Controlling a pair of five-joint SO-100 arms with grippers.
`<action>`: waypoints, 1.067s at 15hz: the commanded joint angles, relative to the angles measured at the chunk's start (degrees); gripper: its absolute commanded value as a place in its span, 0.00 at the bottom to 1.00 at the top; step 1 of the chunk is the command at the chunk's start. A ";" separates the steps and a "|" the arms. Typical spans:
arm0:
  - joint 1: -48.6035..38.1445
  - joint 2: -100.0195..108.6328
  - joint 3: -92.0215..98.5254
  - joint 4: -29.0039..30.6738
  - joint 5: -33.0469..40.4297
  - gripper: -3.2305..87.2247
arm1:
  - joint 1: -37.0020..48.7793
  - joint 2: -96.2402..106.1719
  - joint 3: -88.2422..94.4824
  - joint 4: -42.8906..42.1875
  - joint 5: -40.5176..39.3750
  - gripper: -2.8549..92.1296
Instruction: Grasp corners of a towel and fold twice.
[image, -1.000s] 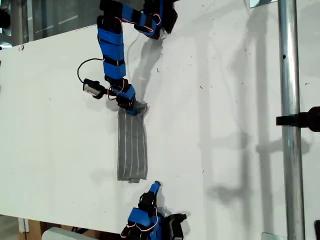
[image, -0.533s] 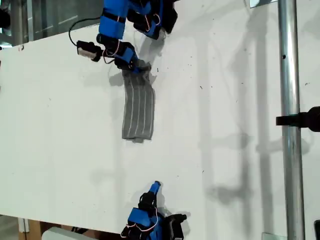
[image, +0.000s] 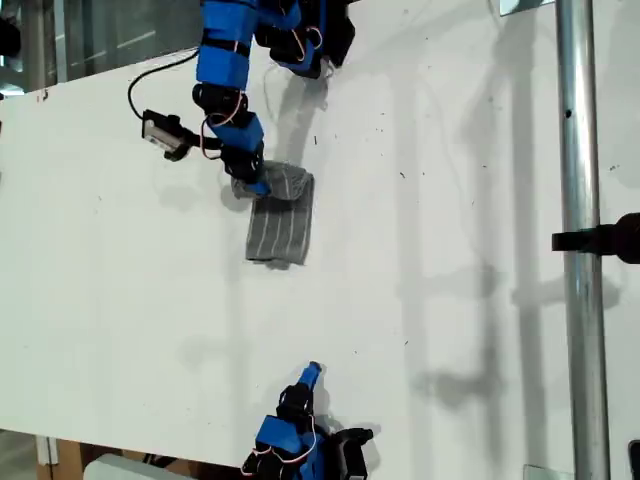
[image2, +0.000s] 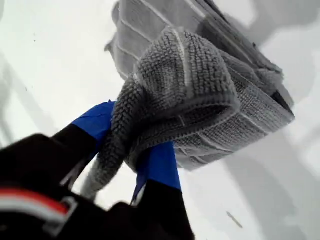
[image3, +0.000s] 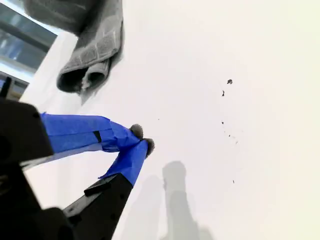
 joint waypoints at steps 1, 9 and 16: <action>0.53 0.26 -1.14 -1.93 -0.79 0.01 | -0.79 -12.30 -11.78 -7.29 -2.02 0.03; 0.44 0.26 0.09 -2.64 -1.41 0.01 | 1.93 -23.29 -28.92 -17.93 -5.01 0.19; -0.26 0.26 1.85 2.72 -2.11 0.08 | 7.38 13.45 0.18 10.11 -2.81 0.03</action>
